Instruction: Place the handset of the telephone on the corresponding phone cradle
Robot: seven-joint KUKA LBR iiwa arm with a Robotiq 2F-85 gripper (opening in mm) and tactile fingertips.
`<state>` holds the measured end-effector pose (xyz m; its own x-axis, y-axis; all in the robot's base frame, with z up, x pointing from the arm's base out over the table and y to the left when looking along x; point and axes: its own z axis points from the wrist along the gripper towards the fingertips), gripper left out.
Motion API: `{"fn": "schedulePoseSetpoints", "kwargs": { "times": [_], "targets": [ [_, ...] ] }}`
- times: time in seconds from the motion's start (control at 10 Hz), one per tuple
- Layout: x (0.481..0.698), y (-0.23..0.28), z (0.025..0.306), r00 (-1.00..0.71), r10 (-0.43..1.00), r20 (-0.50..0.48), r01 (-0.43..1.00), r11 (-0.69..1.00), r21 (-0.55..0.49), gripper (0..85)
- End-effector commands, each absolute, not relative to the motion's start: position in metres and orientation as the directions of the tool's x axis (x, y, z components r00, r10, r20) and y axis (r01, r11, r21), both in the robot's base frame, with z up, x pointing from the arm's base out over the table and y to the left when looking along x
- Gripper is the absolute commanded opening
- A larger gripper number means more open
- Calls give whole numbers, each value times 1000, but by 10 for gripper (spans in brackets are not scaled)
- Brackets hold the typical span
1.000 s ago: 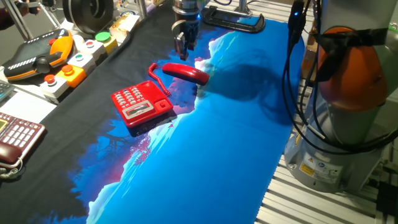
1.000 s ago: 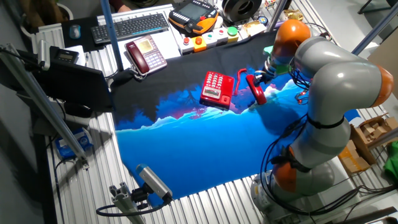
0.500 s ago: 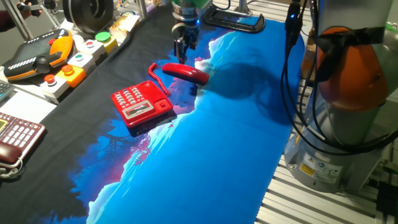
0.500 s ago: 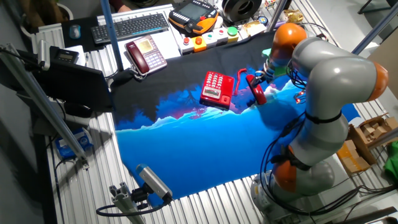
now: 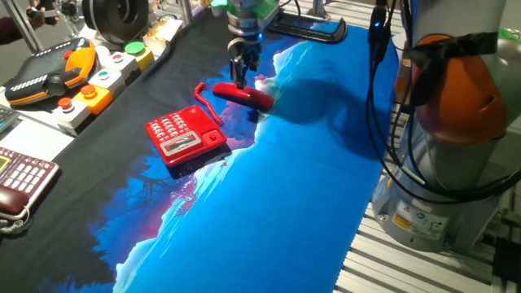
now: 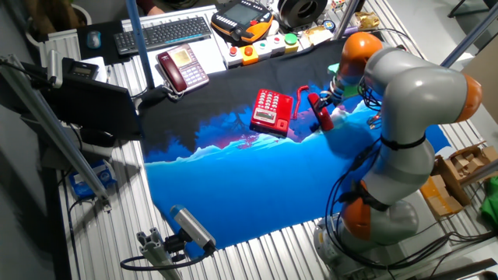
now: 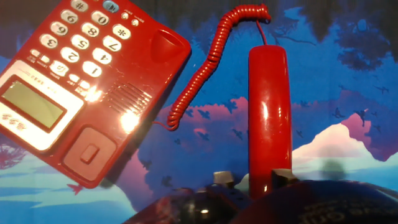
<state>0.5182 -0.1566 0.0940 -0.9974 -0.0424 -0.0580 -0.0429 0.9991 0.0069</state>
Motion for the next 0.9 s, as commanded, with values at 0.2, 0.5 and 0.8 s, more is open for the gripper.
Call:
{"fn": "schedulePoseSetpoints", "kwargs": {
  "times": [0.2, 0.5, 0.8],
  "targets": [
    [520, -161, 83, -998, -38, -59, -39, 999, 6, 850],
    [524, -163, 76, -998, -31, -60, -31, 999, 6, 850],
    [531, -169, 68, -997, -40, -61, -40, 999, 13, 850]
  ]
}}
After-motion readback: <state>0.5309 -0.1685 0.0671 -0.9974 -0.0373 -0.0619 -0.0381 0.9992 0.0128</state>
